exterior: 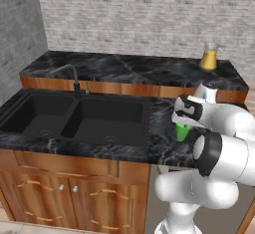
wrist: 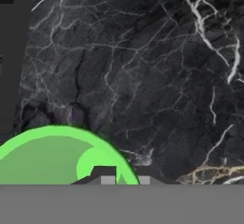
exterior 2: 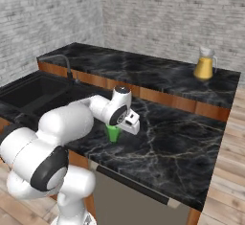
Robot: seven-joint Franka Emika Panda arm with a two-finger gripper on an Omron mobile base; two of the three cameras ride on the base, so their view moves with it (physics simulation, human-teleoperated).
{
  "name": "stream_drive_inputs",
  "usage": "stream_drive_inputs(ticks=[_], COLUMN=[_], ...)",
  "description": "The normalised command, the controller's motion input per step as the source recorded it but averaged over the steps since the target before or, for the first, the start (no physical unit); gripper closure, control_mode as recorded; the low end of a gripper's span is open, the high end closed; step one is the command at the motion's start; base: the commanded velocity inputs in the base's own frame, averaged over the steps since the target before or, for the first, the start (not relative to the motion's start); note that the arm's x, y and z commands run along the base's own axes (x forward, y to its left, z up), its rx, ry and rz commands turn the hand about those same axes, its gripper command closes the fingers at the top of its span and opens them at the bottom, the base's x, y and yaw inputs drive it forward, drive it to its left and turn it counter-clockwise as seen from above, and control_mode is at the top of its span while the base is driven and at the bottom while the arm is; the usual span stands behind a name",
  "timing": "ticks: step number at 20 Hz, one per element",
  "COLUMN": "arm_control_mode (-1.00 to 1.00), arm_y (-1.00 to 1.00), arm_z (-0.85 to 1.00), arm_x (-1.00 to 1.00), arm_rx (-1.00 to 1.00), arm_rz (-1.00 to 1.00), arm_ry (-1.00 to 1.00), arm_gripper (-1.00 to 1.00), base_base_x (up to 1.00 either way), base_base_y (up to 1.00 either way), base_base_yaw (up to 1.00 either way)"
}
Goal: Place the pitcher and cup on the dining counter for serving.
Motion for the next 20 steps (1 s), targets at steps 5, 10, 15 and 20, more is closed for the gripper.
stream_drive_inputs(ticks=[5,10,15,20], arm_control_mode=[-1.0,-1.0,-1.0,1.0], arm_y=[0.1,0.33,0.33,0.11], arm_z=[0.64,0.6,0.27,0.0], arm_x=[-0.54,-0.5,-0.67,-0.15], arm_rx=[0.0,0.0,-0.01,0.0], arm_rz=[0.0,0.0,0.02,0.02], arm_ry=[-0.14,-0.08,-0.15,-0.05], arm_gripper=[1.0,1.0,1.0,1.0], base_base_x=[0.0,0.0,0.0,-0.72], base_base_y=[0.0,0.0,0.0,0.62], base_base_yaw=[0.0,0.0,0.0,0.12])
